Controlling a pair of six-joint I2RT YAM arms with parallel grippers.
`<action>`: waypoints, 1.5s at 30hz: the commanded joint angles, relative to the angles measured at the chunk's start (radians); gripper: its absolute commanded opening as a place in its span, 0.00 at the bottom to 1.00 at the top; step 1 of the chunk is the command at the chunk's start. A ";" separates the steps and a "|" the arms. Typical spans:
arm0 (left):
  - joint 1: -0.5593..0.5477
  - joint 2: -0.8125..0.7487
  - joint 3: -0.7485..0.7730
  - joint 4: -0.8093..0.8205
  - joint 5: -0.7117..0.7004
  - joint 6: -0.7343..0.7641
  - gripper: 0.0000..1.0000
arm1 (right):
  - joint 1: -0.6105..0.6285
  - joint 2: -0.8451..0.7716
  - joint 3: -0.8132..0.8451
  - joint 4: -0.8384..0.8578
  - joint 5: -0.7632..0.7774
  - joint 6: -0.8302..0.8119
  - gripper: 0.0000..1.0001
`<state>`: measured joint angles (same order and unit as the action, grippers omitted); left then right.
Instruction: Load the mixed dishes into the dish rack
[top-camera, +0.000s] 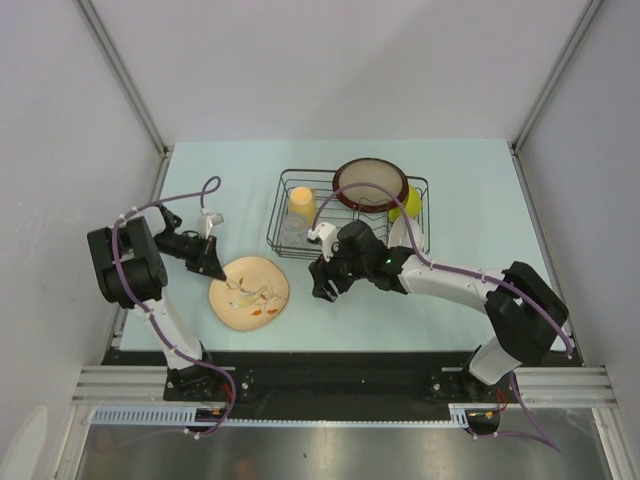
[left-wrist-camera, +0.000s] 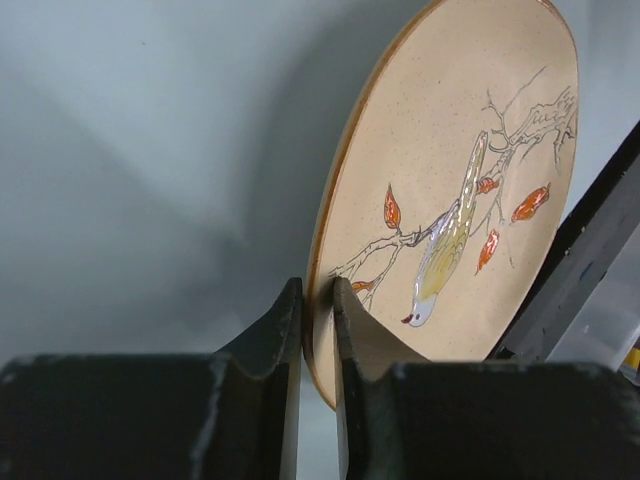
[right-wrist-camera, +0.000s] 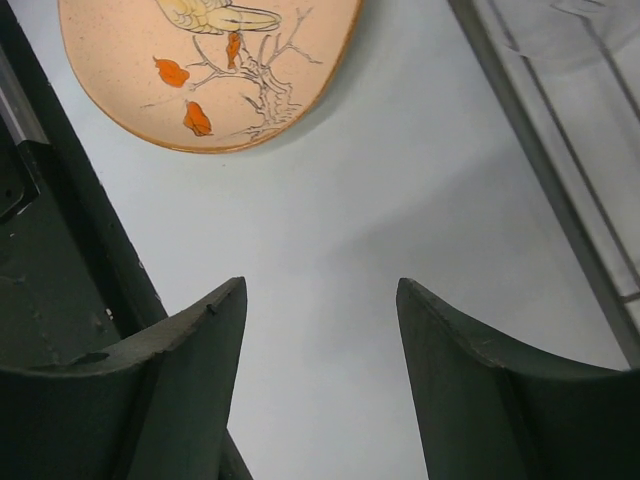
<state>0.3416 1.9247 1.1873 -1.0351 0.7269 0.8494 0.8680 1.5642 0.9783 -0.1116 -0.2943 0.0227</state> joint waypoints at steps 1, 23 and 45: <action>0.000 0.007 0.052 -0.072 0.020 0.118 0.09 | 0.037 0.040 0.010 0.085 0.003 -0.020 0.66; -0.004 -0.087 0.204 -0.281 0.128 0.154 0.07 | 0.180 0.325 0.095 0.371 0.057 -0.158 0.68; -0.052 -0.073 0.147 -0.215 0.120 0.106 0.27 | 0.195 0.500 0.243 0.417 0.032 -0.142 0.64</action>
<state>0.3264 1.8858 1.3502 -1.1954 0.7620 0.9611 1.0500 2.0224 1.1770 0.2092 -0.2588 -0.1154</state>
